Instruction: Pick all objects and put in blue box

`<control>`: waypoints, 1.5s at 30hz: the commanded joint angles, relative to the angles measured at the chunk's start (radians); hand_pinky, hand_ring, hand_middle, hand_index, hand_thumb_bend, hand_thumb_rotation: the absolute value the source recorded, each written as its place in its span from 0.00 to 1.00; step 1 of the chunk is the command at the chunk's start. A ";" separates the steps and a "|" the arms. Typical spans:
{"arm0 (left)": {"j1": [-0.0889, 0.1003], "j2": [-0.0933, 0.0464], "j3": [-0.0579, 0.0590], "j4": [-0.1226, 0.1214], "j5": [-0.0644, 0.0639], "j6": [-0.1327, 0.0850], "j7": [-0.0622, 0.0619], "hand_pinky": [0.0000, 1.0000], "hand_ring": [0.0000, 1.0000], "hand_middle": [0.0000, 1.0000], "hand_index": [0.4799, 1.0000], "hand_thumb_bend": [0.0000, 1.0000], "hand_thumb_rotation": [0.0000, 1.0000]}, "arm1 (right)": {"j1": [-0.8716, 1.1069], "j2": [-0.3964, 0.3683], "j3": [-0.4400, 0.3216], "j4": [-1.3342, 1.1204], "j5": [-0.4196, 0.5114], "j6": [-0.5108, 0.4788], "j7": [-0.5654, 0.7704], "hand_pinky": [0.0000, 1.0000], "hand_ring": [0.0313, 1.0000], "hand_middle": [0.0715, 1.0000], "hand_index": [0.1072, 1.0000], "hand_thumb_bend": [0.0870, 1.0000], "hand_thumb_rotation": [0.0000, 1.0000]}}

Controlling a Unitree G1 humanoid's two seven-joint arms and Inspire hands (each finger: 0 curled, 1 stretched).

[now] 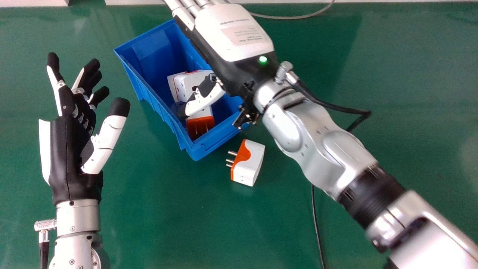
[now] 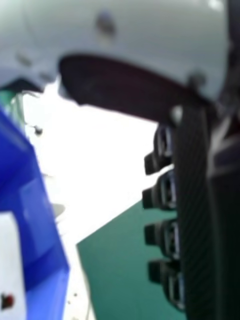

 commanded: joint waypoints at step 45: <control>0.021 -0.009 0.006 -0.067 -0.074 0.052 -0.074 0.89 0.94 0.92 0.83 0.86 0.56 | 0.365 -0.008 0.105 -0.375 -0.255 0.524 0.649 1.00 1.00 1.00 1.00 1.00 0.45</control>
